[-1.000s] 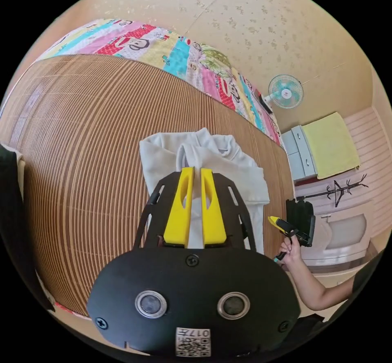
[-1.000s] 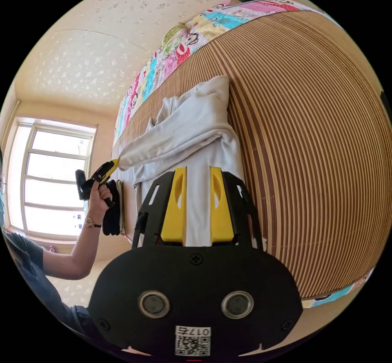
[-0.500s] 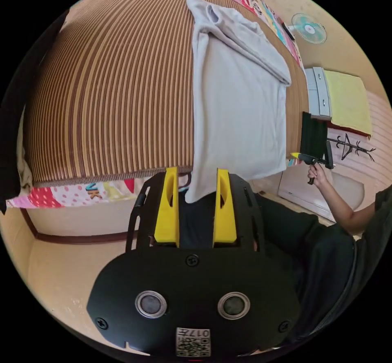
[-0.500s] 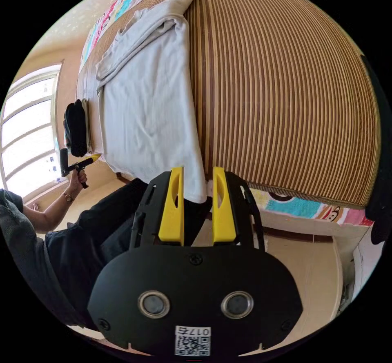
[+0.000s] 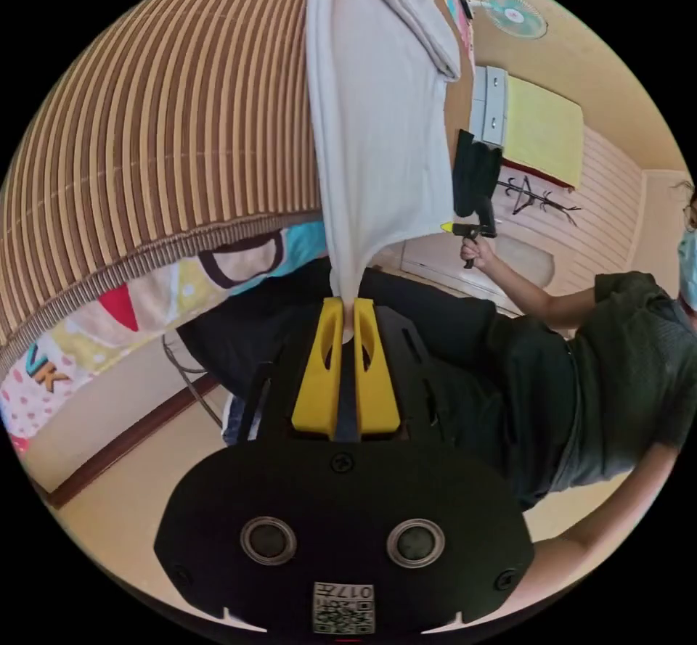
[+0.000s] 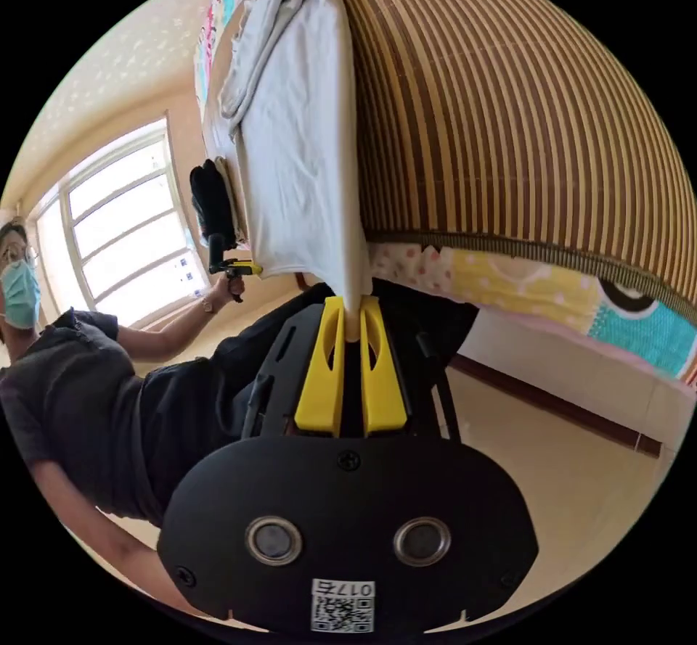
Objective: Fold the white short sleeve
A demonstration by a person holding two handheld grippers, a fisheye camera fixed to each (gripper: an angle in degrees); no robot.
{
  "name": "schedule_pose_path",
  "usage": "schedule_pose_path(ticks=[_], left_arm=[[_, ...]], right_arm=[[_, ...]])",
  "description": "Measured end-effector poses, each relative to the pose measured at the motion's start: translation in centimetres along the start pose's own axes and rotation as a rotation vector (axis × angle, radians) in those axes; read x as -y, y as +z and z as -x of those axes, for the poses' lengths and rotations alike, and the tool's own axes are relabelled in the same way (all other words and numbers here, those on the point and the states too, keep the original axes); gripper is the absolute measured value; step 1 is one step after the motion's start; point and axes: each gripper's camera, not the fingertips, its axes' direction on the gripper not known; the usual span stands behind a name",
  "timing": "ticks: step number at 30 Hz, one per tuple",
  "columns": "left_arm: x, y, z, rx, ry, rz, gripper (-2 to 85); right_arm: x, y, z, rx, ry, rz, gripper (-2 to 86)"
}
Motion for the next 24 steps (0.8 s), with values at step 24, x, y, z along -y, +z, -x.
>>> schedule_pose_path(ticks=[24], left_arm=[[19.0,-19.1,7.7,-0.706,-0.067,-1.159,10.3]], right_arm=[[24.7,-7.6,4.4,0.854,0.049,-1.054,10.3]])
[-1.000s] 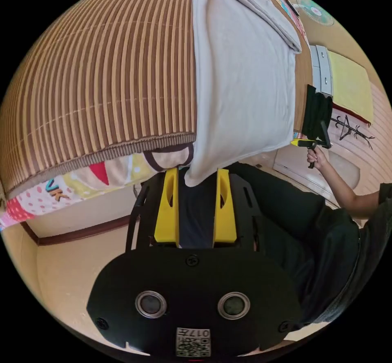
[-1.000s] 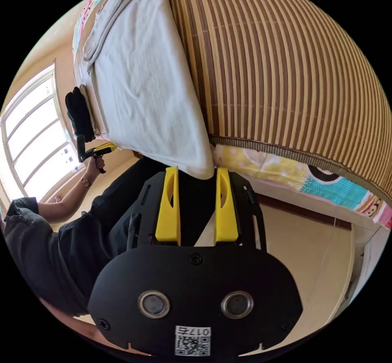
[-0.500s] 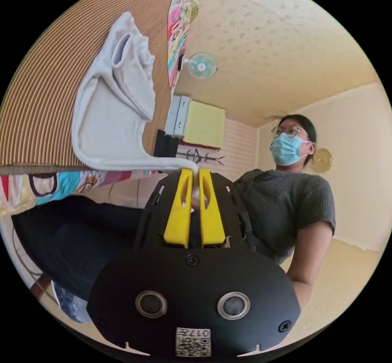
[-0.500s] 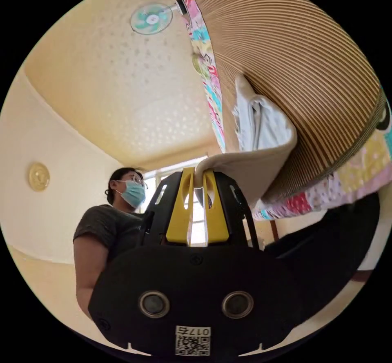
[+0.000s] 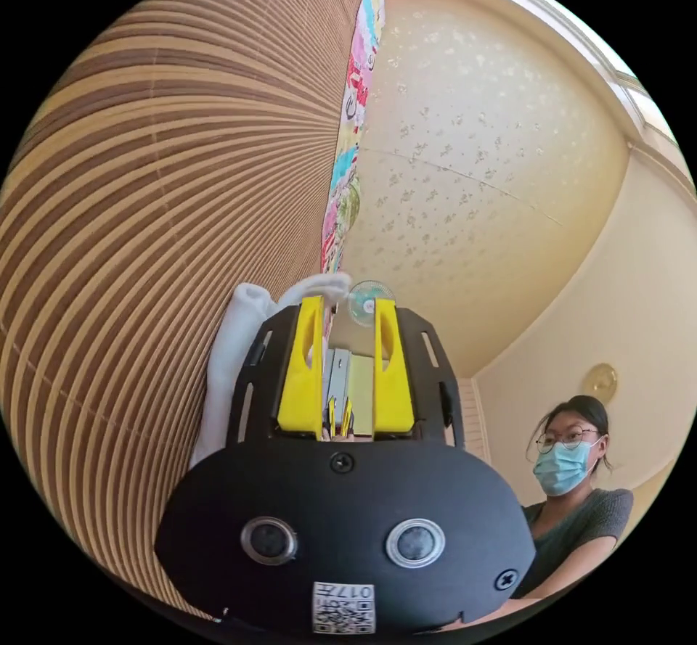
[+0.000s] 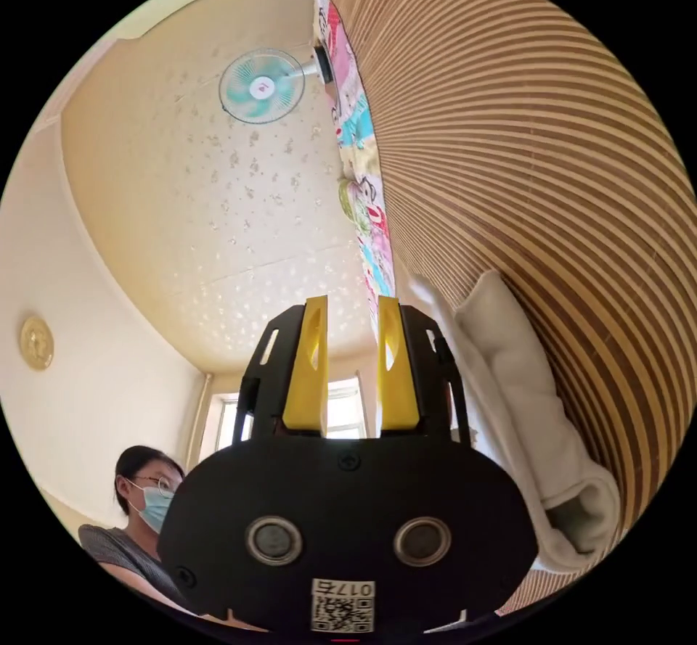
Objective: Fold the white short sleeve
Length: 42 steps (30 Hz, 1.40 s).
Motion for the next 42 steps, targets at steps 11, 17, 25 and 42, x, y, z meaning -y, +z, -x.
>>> schedule_pose_path(ticks=[11,17,25,42], left_arm=[[-9.5,-2.9,-0.6,0.603,0.168,0.296,18.4],[-9.8,0.3,4.4,0.611,0.004,0.420,7.8],[-14.1,8.1,-12.0,0.672,0.532,0.472,6.3],[-29.1,18.5,-1.9,0.695,0.470,0.537,20.6]], right_arm=[[-18.2,8.9,2.4,-0.778,-0.565,0.631,6.8],[-24.1,18.2,-1.0,-1.009,-0.865,0.745,2.7],[-23.4,21.6,-6.3,-0.878,-0.654,1.047,0.9],[-15.3,-17.8,-5.3,-0.596,-0.037,0.389,13.6]])
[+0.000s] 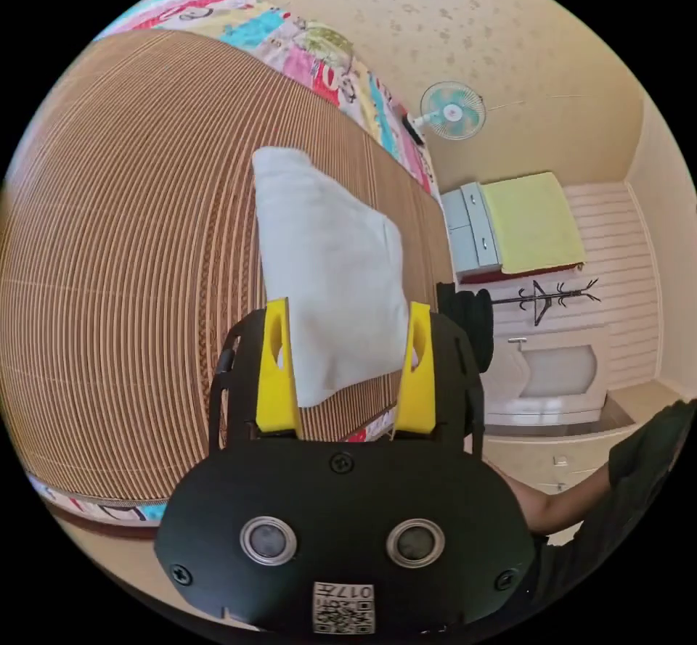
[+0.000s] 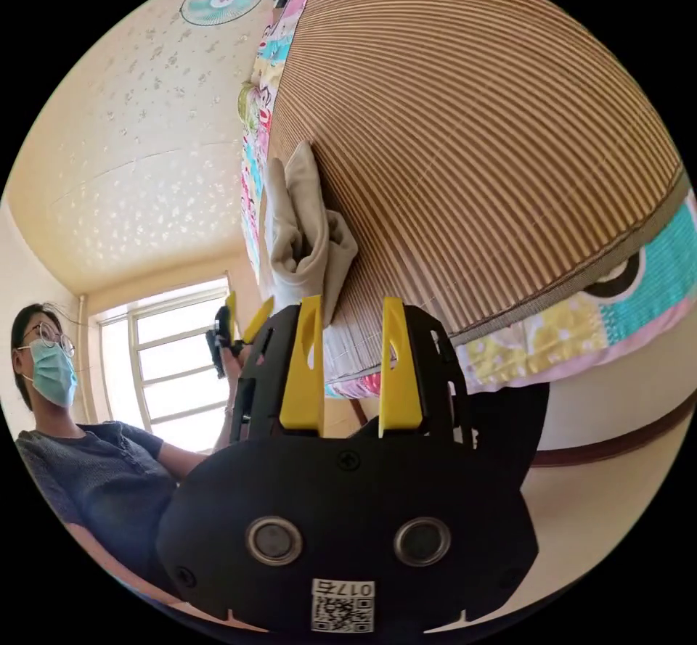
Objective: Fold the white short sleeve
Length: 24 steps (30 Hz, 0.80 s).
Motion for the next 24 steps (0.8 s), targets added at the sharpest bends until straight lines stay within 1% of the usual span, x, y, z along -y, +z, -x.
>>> schedule_pose_path(ticks=[1,2,3,4,6,7,8,9,11,12,13,14,16,18,19,21,22,23,24], left_arm=[[-0.4,2.1,2.0,-0.009,-0.042,0.081,20.8],[-1.0,4.9,3.6,-0.026,-0.088,0.183,20.4],[-1.4,6.3,4.3,-0.037,-0.115,0.229,19.7],[-2.3,8.9,5.2,-0.068,-0.168,0.309,17.5],[-3.4,10.8,5.7,-0.109,-0.227,0.335,12.5],[-3.9,11.4,5.5,-0.150,-0.257,0.350,8.9],[-4.4,11.6,4.5,-0.199,-0.260,0.358,8.2],[-4.6,11.5,3.6,-0.218,-0.245,0.357,7.8],[-5.5,10.6,-2.0,-0.215,-0.083,0.385,7.5],[-5.7,10.4,-3.5,-0.204,-0.047,0.398,7.5],[-6.2,10.0,-6.1,-0.189,0.001,0.406,7.6],[-6.4,9.1,-8.2,-0.177,0.012,0.372,7.9],[-6.1,8.0,-11.2,-0.232,0.052,0.360,8.5],[-6.1,6.9,-14.8,-0.296,0.139,0.374,10.2],[-6.6,6.1,-17.1,-0.302,0.196,0.378,11.0],[-7.7,4.9,-19.6,-0.247,0.240,0.390,11.5],[-8.6,4.3,-20.5,-0.204,0.248,0.412,11.8],[-9.7,3.6,-20.8,-0.163,0.231,0.432,12.2],[-10.3,3.3,-20.8,-0.146,0.214,0.435,12.2]], right_arm=[[-0.1,0.5,-0.4,0.043,0.007,0.008,14.6],[-0.1,2.0,-1.1,0.138,0.023,0.038,16.7],[0.0,3.8,-1.6,0.223,0.034,0.075,18.9],[0.1,4.9,-1.8,0.256,0.038,0.097,20.1],[1.2,9.2,-1.9,0.327,0.049,0.182,23.6],[1.7,10.2,-1.8,0.343,0.050,0.191,24.2],[2.9,11.6,-1.3,0.383,0.043,0.186,24.7],[4.4,12.6,-0.8,0.421,0.038,0.157,25.1],[7.1,13.6,0.0,0.495,0.054,0.117,24.9],[8.8,13.9,0.6,0.550,0.061,0.105,23.9],[9.5,13.9,1.2,0.563,0.046,0.115,23.4],[10.7,13.5,2.8,0.593,-0.020,0.139,22.5],[11.7,11.4,6.0,0.598,-0.135,0.147,21.4],[12.3,5.7,10.1,0.600,-0.312,0.087,20.0],[12.5,4.1,10.5,0.601,-0.332,0.061,19.7],[13.6,-2.7,10.3,0.578,-0.348,-0.054,18.5],[14.0,-4.5,9.8,0.554,-0.350,-0.080,18.2],[14.7,-7.7,8.0,0.491,-0.309,-0.127,17.6],[15.4,-10.6,4.9,0.434,-0.195,-0.173,16.7]])
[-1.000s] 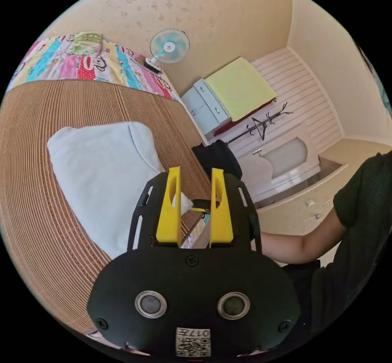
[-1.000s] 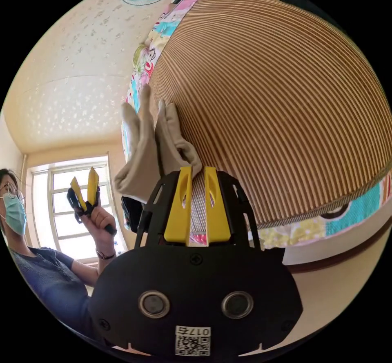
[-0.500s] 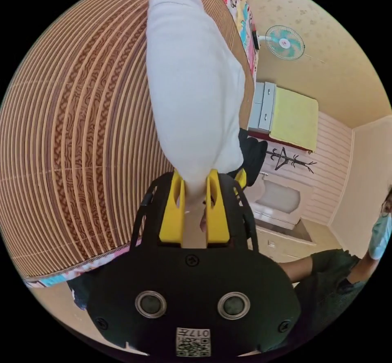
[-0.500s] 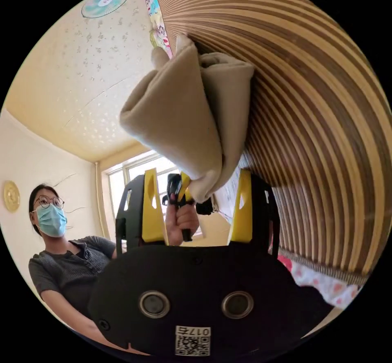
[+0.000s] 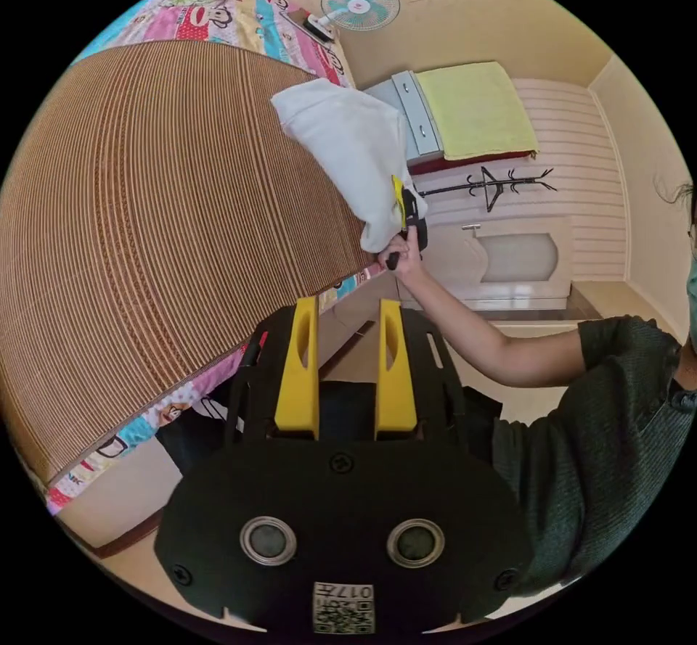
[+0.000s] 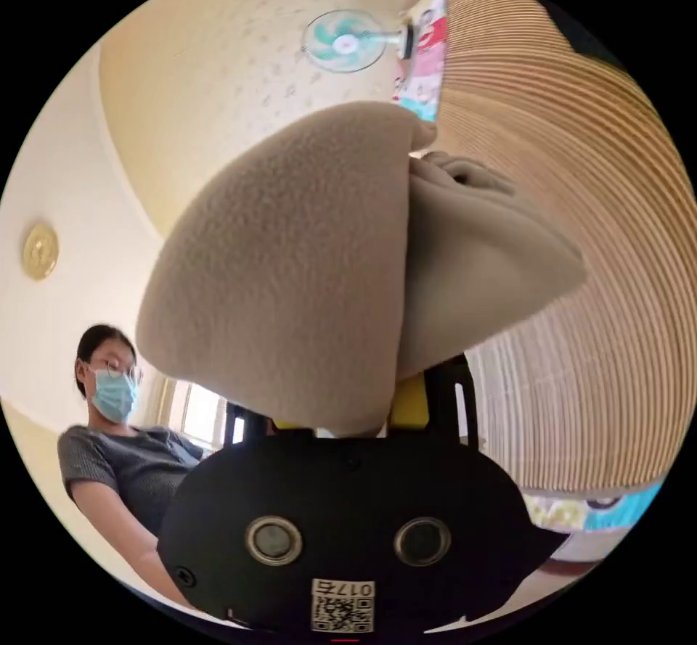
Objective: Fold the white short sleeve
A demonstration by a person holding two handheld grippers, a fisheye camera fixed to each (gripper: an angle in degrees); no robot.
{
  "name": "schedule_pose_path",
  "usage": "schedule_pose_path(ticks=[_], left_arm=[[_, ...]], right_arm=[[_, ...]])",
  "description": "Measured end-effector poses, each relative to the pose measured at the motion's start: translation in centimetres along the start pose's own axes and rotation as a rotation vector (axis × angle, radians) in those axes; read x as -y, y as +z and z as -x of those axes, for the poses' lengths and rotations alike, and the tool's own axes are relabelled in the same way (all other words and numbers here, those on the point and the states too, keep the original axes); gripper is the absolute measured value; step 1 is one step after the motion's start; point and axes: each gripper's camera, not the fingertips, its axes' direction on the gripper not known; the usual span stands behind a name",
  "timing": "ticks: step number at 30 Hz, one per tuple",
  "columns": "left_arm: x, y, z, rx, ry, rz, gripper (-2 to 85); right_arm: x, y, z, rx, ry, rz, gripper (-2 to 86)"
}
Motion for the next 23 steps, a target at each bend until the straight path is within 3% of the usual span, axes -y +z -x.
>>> schedule_pose_path(ticks=[1,3,5,11,18,23], left_arm=[[-1.5,-0.4,-0.1,0.015,-0.046,-0.007,12.3],[-3.9,-1.4,0.0,0.026,-0.124,-0.044,12.3],[-7.3,-3.8,-0.2,0.055,-0.220,-0.152,12.3],[-12.6,-8.5,-1.7,0.100,-0.399,-0.419,12.3],[-12.1,-10.7,-5.3,0.158,-0.359,-0.471,12.2],[-16.0,-15.2,-4.1,0.284,-0.438,-0.565,12.3]], right_arm=[[0.1,-2.0,-1.3,-0.035,0.067,-0.036,16.3],[-2.3,-10.5,-5.7,-0.198,0.417,-0.234,14.0],[-5.5,-15.0,-5.3,-0.300,0.509,-0.369,12.2],[-11.8,-13.3,-2.6,-0.442,0.476,-0.230,7.2],[-12.8,3.4,-5.0,-0.006,0.459,-0.153,3.0],[-11.9,15.6,-2.0,0.159,0.331,-0.023,1.8]])
